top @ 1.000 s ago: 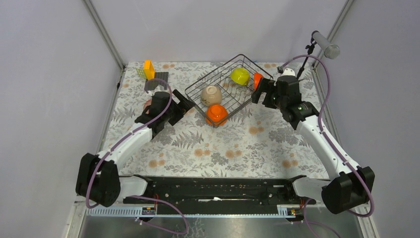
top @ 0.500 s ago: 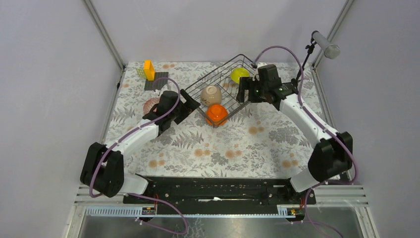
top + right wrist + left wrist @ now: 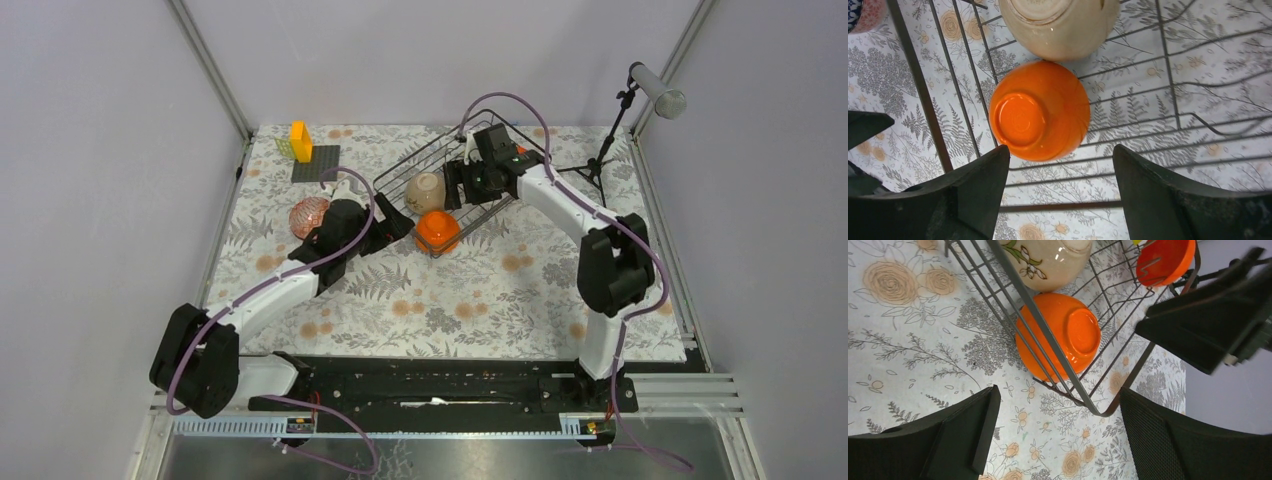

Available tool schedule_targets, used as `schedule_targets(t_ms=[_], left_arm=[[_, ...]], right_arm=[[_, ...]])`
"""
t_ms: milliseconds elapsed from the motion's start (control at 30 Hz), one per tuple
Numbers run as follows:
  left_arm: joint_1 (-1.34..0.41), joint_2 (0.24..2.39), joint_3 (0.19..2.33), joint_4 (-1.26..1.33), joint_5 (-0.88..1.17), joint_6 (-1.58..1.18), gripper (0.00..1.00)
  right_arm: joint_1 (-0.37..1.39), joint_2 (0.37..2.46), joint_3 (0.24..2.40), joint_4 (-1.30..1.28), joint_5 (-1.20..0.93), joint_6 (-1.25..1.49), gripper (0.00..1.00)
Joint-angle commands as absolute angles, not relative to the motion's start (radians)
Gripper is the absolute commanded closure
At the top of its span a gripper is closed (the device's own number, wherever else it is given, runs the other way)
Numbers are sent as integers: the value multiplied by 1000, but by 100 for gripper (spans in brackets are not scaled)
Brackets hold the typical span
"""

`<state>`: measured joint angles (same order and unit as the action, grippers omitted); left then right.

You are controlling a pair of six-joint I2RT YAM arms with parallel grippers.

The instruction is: Unload the bowls from the dish rack

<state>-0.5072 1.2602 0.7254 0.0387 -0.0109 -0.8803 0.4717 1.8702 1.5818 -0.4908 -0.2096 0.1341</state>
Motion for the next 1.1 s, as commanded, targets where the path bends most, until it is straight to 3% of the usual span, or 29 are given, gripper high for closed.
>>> schedule_targets(t_ms=[0,400,1067], left_arm=[[-505,1260,708,174,56,-810,6],[-506,1226,669,217,-62,-847,2],[-504,1298,675,294,-6,-756,5]], right_arm=[[493,1948,1682,-533,-274,77,20],[498,2037,1687,-493,-241,76,24],[505,1996,1636,-444,-119,85,28]])
